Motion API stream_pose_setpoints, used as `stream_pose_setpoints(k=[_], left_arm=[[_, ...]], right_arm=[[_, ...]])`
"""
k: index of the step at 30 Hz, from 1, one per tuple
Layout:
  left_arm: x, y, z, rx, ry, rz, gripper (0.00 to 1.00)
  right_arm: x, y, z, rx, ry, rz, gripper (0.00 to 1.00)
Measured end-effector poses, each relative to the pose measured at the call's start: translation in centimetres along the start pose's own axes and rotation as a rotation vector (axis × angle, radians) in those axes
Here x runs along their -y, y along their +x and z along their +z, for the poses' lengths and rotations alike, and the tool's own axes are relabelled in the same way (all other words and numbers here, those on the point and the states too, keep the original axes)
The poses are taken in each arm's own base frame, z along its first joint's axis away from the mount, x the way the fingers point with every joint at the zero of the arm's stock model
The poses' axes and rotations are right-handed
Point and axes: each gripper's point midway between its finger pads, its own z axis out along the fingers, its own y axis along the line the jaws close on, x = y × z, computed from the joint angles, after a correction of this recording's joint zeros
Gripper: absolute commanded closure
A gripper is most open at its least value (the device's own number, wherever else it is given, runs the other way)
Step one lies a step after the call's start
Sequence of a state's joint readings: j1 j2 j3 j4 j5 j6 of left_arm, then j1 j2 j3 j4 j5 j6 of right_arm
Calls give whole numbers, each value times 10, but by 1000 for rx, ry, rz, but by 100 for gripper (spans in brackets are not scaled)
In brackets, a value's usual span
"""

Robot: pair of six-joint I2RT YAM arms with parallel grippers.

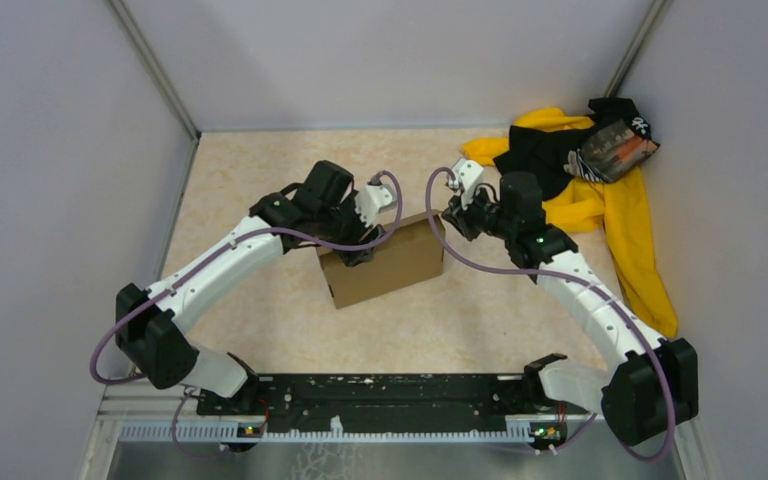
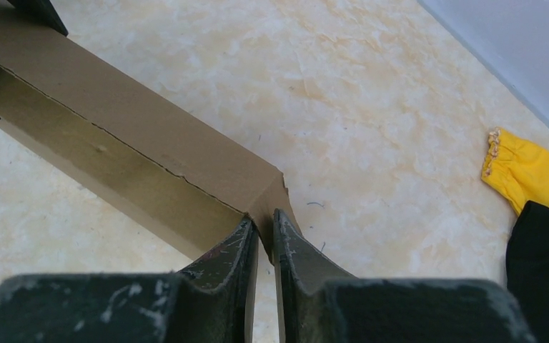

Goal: Fold the paper box

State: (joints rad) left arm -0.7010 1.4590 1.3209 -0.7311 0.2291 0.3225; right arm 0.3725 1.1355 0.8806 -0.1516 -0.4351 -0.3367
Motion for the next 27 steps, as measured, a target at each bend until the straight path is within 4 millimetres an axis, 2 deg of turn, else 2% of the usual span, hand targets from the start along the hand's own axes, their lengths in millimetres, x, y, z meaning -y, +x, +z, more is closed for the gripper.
stream_pose_setpoints(k=[27], left_arm=[[17, -4, 6, -39, -32, 28, 46]], right_arm=[[-2, -3, -7, -80, 24, 60, 95]])
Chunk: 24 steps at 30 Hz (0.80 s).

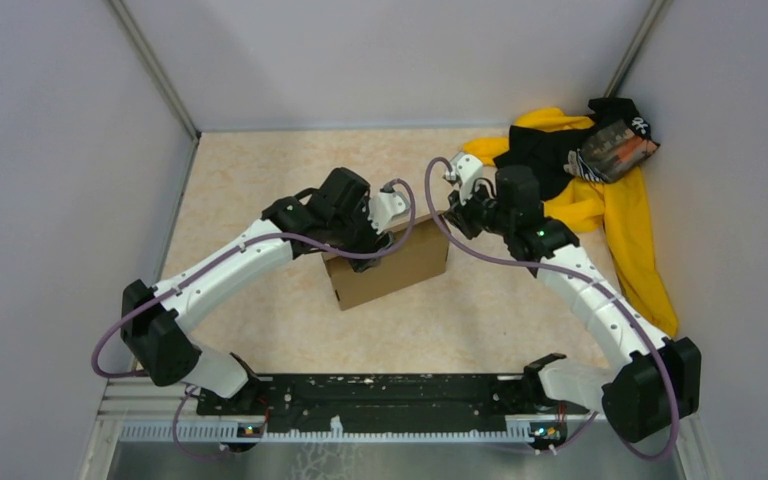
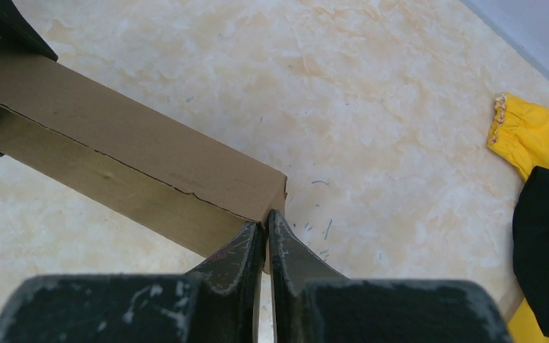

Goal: Fold the paper box

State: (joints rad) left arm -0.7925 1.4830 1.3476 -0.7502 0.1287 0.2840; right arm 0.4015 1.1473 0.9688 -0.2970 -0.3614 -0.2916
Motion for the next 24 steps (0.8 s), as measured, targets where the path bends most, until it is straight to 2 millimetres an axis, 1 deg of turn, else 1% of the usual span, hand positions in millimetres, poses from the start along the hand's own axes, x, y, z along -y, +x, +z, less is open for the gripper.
stream_pose_setpoints(k=[9, 24], left_arm=[[1, 0, 0, -2, -3, 3, 47], [3, 0, 0, -8, -3, 10, 47]], right_arm=[[2, -4, 1, -43, 3, 27, 96], [1, -5, -1, -100, 5, 41, 97]])
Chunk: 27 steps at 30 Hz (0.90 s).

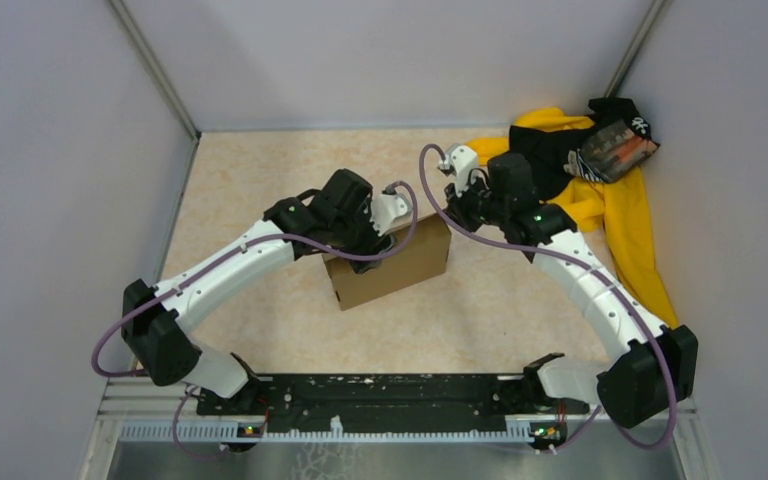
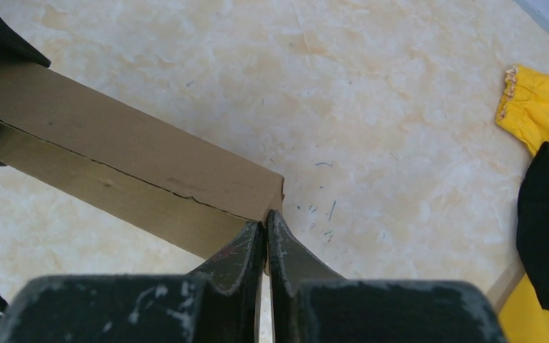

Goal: Fold the paper box

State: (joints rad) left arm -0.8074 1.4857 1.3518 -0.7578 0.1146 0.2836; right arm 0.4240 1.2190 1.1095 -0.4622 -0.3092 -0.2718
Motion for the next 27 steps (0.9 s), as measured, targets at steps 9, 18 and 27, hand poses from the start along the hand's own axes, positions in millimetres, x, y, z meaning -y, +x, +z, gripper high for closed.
stream_pose_setpoints(k=[9, 18, 27], left_arm=[[0, 0, 0, -2, -1, 2, 47], [1, 0, 0, -3, -2, 4, 47], [1, 0, 0, -2, -2, 7, 47]], right_arm=[[-2, 2, 0, -16, 1, 2, 84], [-6, 7, 0, -7, 4, -4, 74], [-6, 18, 0, 2, 32, -2, 71]])
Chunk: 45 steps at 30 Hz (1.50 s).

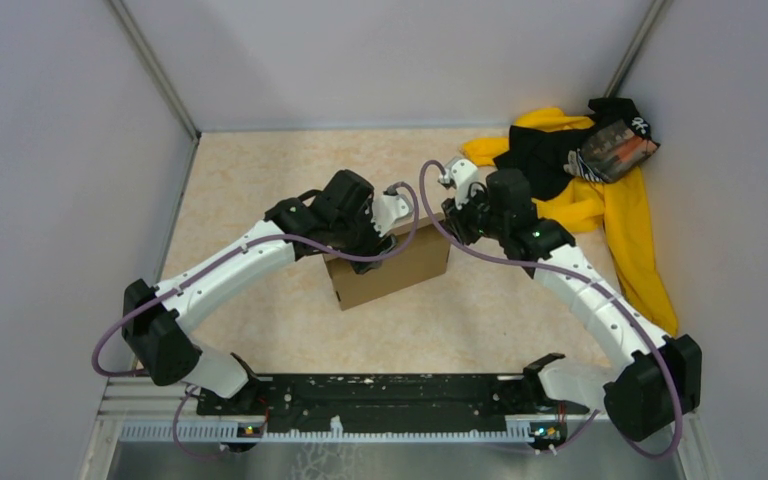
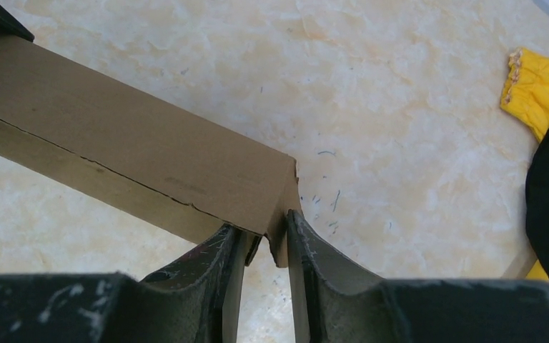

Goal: Fold the paper box

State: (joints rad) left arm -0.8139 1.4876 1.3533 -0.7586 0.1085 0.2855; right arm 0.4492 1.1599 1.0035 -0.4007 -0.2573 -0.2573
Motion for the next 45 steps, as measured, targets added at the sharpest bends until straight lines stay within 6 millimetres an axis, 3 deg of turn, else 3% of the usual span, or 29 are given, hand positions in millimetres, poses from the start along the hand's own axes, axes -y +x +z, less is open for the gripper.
stream_pose_setpoints(k=[14, 21, 33, 45], left_arm=[[1, 0, 0, 0, 3, 7, 47], [1, 0, 0, 0, 3, 7, 47], [1, -1, 1, 3, 3, 7, 47], [1, -1, 1, 4, 3, 7, 47]], right_arm=[[19, 4, -12, 42, 71, 61, 75], [17, 13, -9, 30, 68, 70, 79], [16, 12, -9, 35, 59, 75, 90], [11, 10, -8, 27, 23, 88, 95]])
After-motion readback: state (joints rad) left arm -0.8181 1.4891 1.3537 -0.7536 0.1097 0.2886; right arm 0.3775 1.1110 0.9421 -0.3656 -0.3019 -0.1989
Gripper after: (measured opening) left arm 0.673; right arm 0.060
